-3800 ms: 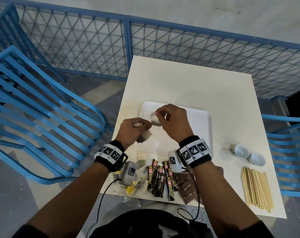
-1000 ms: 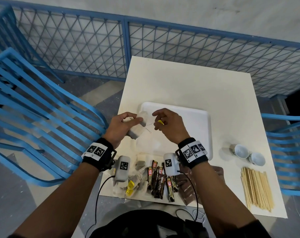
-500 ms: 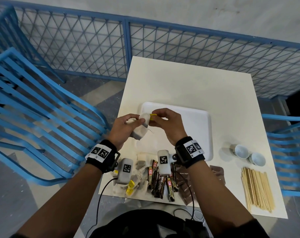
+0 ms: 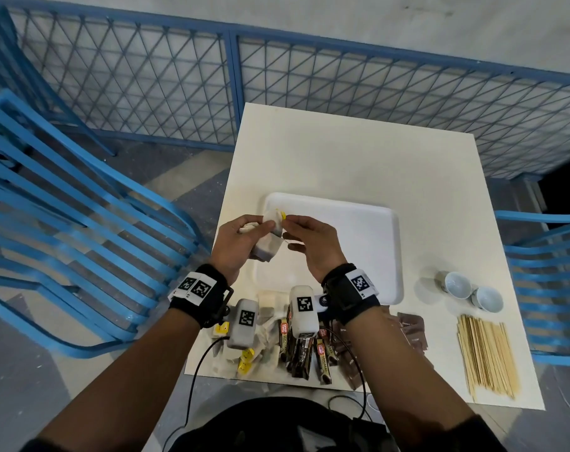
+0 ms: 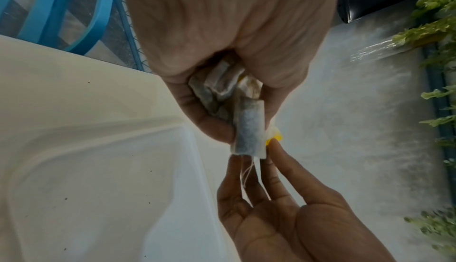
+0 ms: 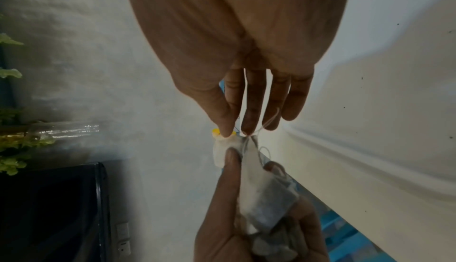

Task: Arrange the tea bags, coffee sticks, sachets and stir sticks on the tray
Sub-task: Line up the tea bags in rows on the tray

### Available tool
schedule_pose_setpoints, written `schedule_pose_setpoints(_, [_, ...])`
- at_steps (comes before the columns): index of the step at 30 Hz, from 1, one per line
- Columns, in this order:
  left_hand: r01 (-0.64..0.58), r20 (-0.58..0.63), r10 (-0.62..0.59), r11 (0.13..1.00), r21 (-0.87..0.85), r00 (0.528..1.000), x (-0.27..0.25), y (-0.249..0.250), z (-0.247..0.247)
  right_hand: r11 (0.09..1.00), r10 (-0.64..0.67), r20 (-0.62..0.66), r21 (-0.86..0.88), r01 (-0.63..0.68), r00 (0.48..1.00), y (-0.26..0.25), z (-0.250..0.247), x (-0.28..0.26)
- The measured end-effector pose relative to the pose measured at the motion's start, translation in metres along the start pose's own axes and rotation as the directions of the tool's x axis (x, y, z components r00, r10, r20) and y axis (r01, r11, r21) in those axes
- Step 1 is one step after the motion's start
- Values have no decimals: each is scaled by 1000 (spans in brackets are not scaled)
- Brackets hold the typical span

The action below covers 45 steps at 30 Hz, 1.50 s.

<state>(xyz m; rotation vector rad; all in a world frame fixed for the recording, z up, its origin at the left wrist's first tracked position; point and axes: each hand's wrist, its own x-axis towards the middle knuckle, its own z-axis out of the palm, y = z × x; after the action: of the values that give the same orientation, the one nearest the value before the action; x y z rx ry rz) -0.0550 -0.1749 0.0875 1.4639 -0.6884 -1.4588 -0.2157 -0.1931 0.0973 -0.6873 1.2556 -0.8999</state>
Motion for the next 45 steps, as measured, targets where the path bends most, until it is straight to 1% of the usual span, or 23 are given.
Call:
schedule_pose_setpoints(6, [37, 11, -37, 999, 25, 999, 16, 1, -1, 985, -67, -6, -158, 66, 998, -4, 0, 15])
schedule_pose_setpoints(11, [67, 22, -69, 995, 74, 997, 33, -3, -5, 924, -142, -11, -360, 128, 990, -2, 2, 37])
schedule_pose_setpoints(14, [107, -7, -107, 991, 84, 994, 45, -8, -9, 908, -131, -29, -406, 108, 991, 0, 4, 54])
schedule_pose_setpoints(18, [158, -72, -151, 982, 105, 986, 63, -16, -19, 902, -87, -81, -430, 44, 993, 2, 5, 86])
schedule_pose_setpoints(21, [203, -125, -186, 969, 138, 975, 75, -22, -31, 874, -68, -132, -485, -5, 989, 7, 7, 117])
schedule_pose_setpoints(23, [223, -139, -202, 963, 153, 969, 80, -26, -38, 848, -62, -158, -529, -31, 985, 13, 10, 138])
schedule_pose_setpoints(25, [234, -128, -217, 963, 134, 968, 82, -28, -45, 833, -50, -185, -551, -61, 982, 20, 12, 157])
schedule_pose_setpoints(27, [242, -78, -235, 966, 95, 969, 82, -29, -49, 818, -35, -198, -568, -85, 980, 25, 13, 171])
schedule_pose_setpoints(29, [260, -25, -259, 964, 49, 965, 83, -30, -54, 795, -41, -207, -599, -93, 977, 29, 14, 179])
schedule_pose_setpoints(31, [262, 4, -262, 965, 23, 965, 86, -31, -57, 790, -55, -230, -606, -98, 972, 32, 15, 186])
schedule_pose_setpoints(40, [298, 46, -295, 951, -86, 954, 88, -25, -50, 773, -77, -294, -621, -129, 953, 34, 17, 197])
schedule_pose_setpoints(45, [320, 88, -311, 939, -129, 946, 89, -25, -53, 764, -99, -290, -635, -114, 952, 33, 17, 197])
